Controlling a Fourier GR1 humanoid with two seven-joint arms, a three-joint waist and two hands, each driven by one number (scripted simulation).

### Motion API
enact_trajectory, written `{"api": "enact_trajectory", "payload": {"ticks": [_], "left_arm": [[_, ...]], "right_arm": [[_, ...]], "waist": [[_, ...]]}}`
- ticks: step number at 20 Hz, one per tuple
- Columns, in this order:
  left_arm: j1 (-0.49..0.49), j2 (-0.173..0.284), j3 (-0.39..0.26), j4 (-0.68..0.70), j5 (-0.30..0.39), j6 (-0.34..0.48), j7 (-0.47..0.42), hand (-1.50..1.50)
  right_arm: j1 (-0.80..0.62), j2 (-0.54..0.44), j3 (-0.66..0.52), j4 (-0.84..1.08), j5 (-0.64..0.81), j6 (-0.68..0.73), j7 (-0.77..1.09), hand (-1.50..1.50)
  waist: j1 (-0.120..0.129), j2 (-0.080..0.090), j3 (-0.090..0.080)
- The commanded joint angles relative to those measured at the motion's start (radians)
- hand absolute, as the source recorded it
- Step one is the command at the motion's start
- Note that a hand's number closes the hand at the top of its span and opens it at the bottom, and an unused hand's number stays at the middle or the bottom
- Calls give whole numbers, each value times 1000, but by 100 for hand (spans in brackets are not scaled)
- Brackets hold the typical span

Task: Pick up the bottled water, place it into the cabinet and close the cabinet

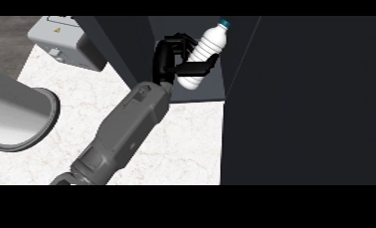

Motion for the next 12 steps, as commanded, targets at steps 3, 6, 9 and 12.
{"api": "enact_trajectory", "payload": {"ticks": [3,6,9,12], "left_arm": [[-126,26,-16,218,-87,44,-14,150],[-133,16,7,311,-89,74,-36,150],[-164,21,58,371,-61,83,-45,150],[-173,25,111,411,-33,94,-96,150]], "right_arm": [[19,-1,-2,-98,-88,13,40,-150],[37,-17,-47,-73,-140,42,23,-150],[36,-12,-66,-35,-128,58,-24,-150],[-2,-22,-69,-15,-88,65,-21,-150]], "waist": [[-11,6,0],[-19,9,0],[-26,10,0],[-32,19,-1]]}}
